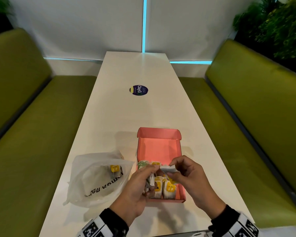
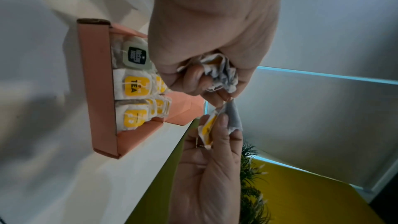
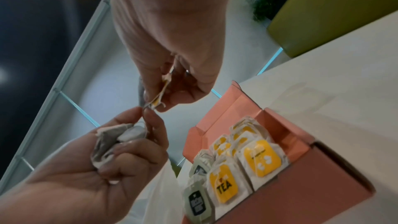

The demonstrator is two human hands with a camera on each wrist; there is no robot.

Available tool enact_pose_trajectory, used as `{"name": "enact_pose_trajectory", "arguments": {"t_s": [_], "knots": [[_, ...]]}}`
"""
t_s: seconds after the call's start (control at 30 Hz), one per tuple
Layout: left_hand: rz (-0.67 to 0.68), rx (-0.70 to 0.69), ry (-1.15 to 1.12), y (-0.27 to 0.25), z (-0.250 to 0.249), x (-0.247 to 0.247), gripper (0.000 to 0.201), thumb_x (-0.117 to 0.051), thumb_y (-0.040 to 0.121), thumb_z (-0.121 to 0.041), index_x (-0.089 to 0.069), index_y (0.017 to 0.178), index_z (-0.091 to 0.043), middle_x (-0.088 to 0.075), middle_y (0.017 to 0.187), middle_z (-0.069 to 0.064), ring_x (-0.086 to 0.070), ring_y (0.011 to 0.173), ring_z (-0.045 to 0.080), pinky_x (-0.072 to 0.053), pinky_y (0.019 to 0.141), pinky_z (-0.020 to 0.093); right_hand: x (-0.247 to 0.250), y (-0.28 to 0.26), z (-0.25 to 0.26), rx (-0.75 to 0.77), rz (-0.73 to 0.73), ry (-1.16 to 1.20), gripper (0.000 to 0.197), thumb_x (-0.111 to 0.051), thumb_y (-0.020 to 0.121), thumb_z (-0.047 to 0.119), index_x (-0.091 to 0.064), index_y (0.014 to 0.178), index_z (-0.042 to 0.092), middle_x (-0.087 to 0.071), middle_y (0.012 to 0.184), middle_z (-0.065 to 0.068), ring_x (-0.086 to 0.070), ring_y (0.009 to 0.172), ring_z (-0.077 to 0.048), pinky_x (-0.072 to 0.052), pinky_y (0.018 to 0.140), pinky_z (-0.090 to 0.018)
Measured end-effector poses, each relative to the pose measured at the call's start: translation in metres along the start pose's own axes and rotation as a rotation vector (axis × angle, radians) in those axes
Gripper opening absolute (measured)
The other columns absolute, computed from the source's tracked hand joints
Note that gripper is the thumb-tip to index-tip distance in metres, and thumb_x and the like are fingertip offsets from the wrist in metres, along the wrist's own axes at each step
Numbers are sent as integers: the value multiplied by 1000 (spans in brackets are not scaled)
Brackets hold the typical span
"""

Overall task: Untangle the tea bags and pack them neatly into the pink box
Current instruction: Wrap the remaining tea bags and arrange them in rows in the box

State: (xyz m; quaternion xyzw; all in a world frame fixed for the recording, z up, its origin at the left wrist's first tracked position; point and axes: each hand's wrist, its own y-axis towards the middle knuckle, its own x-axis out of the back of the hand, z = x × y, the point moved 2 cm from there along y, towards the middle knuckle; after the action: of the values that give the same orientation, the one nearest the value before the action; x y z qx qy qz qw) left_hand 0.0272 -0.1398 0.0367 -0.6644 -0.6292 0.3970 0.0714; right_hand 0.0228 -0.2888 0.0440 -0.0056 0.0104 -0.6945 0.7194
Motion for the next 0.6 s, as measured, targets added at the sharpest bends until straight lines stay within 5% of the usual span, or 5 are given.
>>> {"name": "enact_pose_trajectory", "arguments": {"t_s": [0.2, 0.33, 0.47, 0.6], "knots": [[19, -10, -41, -1, 0, 1, 20, -61, 84, -12, -61, 65, -15, -48, 54, -2, -33, 37, 8, -18, 33, 15, 1, 1, -1, 24, 65, -165, 18, -75, 71, 8, -66, 75, 22, -51, 65, 4, -43, 63, -10, -40, 60, -22], [22, -50, -14, -4, 0, -1, 21, -60, 85, -12, -60, 65, -16, -50, 54, -4, -34, 38, 7, -20, 33, 15, 2, 2, -2, 67, 60, -295, 27, -71, 77, 5, -65, 82, 31, -55, 73, -14, -43, 62, -10, -39, 62, -25], [6, -65, 25, -5, 0, -1, 33, -60, 86, -14, -65, 54, -19, -45, 52, -4, -33, 41, 7, -19, 34, 16, -3, -3, 3, 181, 107, -404, 19, -66, 74, 13, -69, 80, 30, -63, 79, 5, -49, 60, -7, -38, 58, -13], [0, -85, 72, -7, -1, -2, 20, -60, 86, -14, -59, 66, -17, -43, 50, -4, -33, 41, 7, -18, 38, 16, 0, -2, 1, 199, 99, -494, 30, -65, 71, 6, -70, 80, 34, -63, 83, 8, -54, 64, -12, -38, 59, -10]]}}
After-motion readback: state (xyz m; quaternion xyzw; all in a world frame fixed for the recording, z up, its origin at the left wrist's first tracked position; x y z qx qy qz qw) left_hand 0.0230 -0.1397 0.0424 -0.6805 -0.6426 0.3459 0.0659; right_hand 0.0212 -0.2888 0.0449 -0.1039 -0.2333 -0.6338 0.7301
